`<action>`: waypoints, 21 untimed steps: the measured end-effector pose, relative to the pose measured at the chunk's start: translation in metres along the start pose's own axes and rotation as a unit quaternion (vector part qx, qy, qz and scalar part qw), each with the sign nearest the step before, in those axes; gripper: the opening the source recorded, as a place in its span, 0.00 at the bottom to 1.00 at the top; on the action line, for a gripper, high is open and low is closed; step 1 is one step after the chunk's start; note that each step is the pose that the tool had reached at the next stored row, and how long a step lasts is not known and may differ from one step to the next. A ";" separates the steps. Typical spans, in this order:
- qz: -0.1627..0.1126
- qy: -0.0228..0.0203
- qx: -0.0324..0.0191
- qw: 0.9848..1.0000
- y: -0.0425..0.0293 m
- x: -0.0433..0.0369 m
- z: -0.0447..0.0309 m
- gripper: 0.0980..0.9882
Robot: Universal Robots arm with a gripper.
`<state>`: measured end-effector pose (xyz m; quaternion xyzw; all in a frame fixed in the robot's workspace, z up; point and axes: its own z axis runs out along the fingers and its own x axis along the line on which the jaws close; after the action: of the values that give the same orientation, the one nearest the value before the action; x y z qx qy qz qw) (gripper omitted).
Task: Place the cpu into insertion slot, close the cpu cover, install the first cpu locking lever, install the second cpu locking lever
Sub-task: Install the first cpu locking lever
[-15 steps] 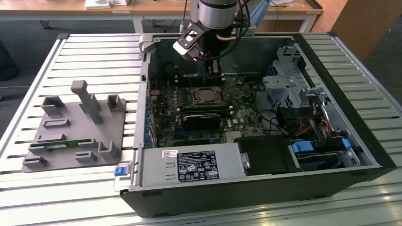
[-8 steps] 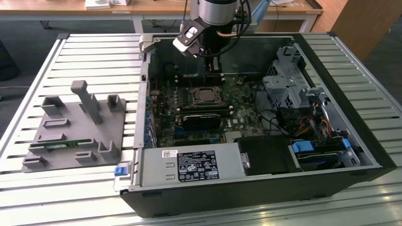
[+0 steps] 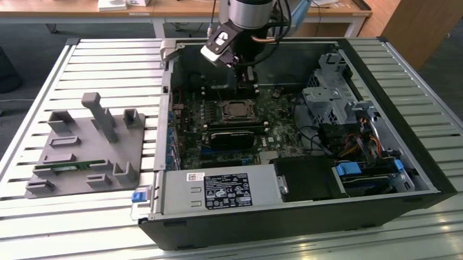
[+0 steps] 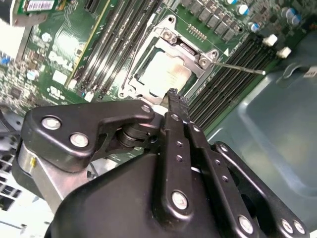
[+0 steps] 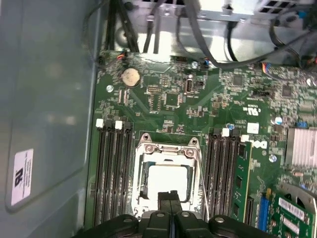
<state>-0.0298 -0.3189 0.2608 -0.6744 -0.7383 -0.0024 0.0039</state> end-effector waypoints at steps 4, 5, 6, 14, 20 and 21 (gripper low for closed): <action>-0.036 0.000 0.000 0.999 0.0000 0.0000 0.0001 0.01; -0.045 0.000 0.000 0.999 0.0000 0.0000 0.0001 0.01; -0.053 0.000 0.000 0.999 0.0000 0.0000 0.0001 0.01; -0.099 0.000 0.001 0.995 0.0000 0.0000 0.0001 0.01; -0.147 0.000 0.001 0.989 0.0000 0.0000 0.0002 0.01; -0.152 0.000 0.001 0.988 0.0000 0.0000 0.0002 0.01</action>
<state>-0.0298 -0.3188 0.2606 -0.5541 -0.8325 -0.0019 0.0042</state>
